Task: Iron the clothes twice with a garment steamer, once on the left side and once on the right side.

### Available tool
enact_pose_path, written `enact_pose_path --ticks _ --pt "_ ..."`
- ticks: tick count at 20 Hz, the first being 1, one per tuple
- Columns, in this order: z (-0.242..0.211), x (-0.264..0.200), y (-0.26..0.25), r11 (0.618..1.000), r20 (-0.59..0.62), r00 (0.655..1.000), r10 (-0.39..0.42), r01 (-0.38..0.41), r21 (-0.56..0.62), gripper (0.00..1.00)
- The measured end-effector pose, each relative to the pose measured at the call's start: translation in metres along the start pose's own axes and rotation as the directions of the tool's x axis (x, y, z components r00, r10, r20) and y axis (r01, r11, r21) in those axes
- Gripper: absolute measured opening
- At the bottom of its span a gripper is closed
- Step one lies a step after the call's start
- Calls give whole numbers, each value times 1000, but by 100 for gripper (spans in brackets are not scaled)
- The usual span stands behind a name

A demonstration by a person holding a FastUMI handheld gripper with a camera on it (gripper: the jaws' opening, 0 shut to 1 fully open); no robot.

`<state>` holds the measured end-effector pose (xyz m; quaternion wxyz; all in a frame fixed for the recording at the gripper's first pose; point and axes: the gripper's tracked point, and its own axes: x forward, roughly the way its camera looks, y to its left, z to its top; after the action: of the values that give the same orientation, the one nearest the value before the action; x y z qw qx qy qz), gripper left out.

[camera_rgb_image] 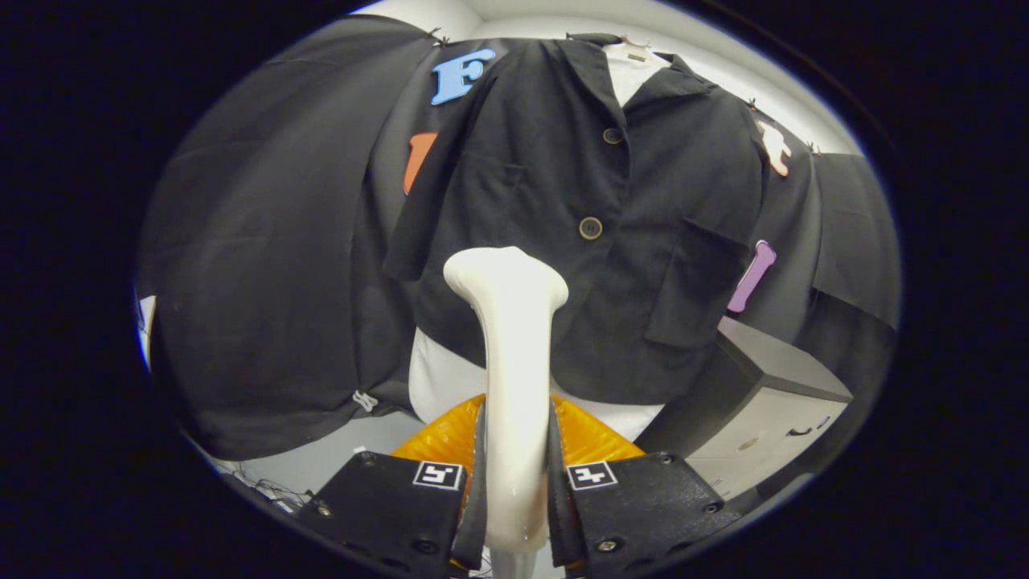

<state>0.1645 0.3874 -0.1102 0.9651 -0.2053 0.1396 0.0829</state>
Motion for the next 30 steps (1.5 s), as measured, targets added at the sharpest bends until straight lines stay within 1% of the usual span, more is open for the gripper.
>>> enact_pose_path --ticks 5,9,12,16,20,26,30 --pt "-35 3 9 998 -83 996 22 -27 -49 34" --pt "-61 -3 9 997 -145 989 31 -41 -67 34" --pt "-62 -20 2 999 -159 987 31 -38 -38 34" --pt "-58 -52 -17 1000 -136 991 7 -9 -18 34" --pt "-64 -87 -54 999 -150 988 -36 41 27 34" --pt "-64 -129 -130 979 -170 975 -145 166 115 34" --pt "-72 -153 -177 964 -172 970 -173 203 170 34"
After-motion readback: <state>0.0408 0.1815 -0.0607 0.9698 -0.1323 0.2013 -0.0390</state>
